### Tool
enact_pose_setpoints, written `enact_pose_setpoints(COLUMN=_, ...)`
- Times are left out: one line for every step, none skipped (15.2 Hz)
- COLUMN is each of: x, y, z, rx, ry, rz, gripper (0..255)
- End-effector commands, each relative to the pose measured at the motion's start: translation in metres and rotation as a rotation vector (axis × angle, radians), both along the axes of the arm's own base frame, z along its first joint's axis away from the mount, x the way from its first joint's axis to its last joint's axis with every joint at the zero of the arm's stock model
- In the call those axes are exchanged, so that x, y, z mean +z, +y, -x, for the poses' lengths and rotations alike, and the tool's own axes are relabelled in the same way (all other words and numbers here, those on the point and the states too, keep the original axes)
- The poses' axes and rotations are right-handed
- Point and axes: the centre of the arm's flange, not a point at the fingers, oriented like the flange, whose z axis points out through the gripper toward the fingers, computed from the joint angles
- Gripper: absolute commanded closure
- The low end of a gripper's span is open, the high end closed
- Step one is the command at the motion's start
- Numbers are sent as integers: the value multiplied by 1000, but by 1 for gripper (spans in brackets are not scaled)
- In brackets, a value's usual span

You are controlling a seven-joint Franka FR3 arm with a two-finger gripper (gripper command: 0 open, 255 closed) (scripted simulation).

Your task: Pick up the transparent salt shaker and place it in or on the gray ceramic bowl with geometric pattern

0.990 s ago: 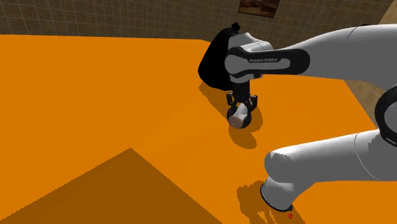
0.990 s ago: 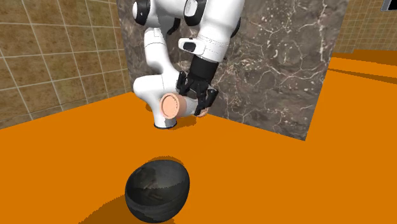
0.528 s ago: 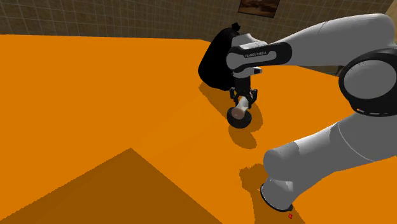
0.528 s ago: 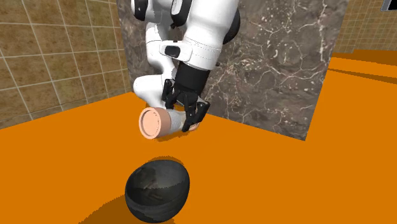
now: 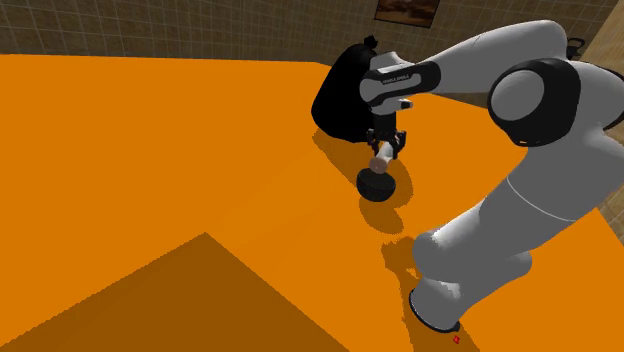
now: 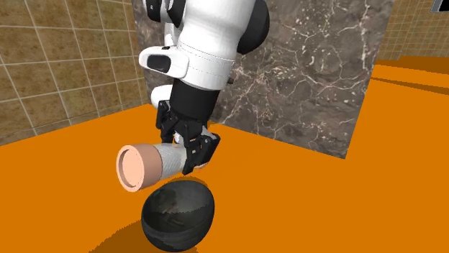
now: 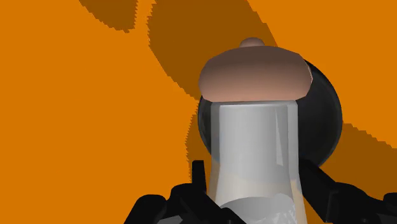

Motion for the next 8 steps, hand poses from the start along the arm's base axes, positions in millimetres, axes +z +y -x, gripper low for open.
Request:
enact_pose_setpoints(x=-4, y=-14, z=-5, rx=0, ry=0, rz=1, gripper=255)
enact_pose_setpoints(x=-9, y=-14, z=-5, rx=0, ry=0, rz=1, gripper=255)
enact_pose_setpoints(x=-14, y=-14, z=-5, rx=0, ry=0, rz=1, gripper=255)
enact_pose_setpoints(x=-20, y=-14, z=-5, rx=0, ry=0, rz=1, gripper=255)
enact_pose_setpoints(x=-25, y=-14, z=-5, rx=0, ry=0, rz=1, gripper=255)
enact_pose_setpoints(x=-30, y=-14, z=-5, rx=0, ry=0, rz=1, gripper=255)
enact_pose_setpoints(x=-36, y=-14, z=-5, rx=0, ry=0, rz=1, gripper=255)
enact_pose_setpoints(x=-41, y=-14, z=-5, rx=0, ry=0, rz=1, gripper=255)
